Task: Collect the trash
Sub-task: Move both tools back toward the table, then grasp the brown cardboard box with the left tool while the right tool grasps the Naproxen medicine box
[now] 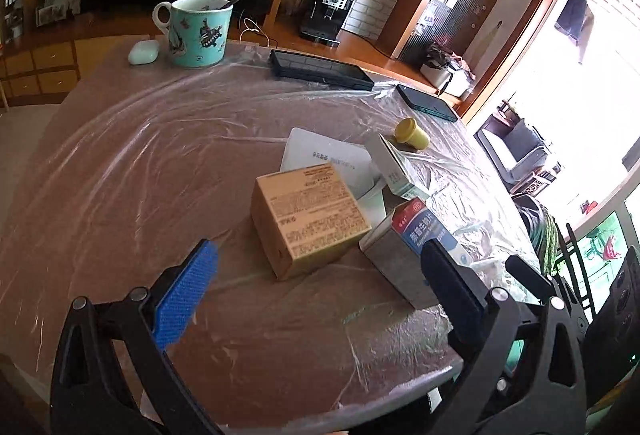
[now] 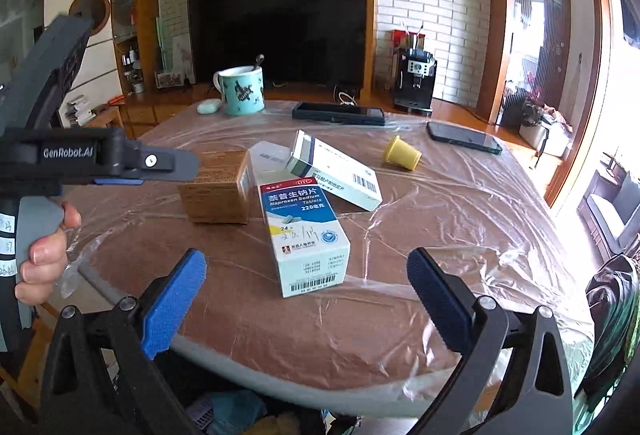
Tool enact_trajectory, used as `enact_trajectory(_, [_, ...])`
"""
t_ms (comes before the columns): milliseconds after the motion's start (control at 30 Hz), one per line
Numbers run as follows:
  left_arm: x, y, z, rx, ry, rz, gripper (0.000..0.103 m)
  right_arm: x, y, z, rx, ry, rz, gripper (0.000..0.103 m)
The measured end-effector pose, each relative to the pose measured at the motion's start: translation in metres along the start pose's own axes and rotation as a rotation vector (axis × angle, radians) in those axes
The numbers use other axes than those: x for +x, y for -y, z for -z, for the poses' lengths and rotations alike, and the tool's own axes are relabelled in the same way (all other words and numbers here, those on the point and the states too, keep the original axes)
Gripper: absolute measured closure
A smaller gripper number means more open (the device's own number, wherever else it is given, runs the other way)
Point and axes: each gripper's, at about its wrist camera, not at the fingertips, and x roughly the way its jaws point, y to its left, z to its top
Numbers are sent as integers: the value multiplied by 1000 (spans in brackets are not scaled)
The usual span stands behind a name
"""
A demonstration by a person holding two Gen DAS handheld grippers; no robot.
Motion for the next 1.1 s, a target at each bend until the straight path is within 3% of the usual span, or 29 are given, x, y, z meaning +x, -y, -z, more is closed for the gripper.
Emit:
enact_trajectory(233, [33, 7, -9, 28, -41, -64, 3, 29, -1, -7, -6, -62, 6, 10])
enact_trajectory(500, [48, -10, -7, 3, -96, -45, 19, 46, 3, -8, 34, -113, -31, 16])
enact_trajectory(767, [44, -32, -11, -22, -80, -78, 19, 61, 0, -13, 51, -137, -73, 17])
enact_trajectory(867, [47, -30, -16, -19, -79, -86, 19, 67, -2, -15, 67, -159, -92, 22])
enact_trajectory(1100, [56, -26, -24, 1, -93, -115, 19, 69, -2, -14, 98, -186, -106, 23])
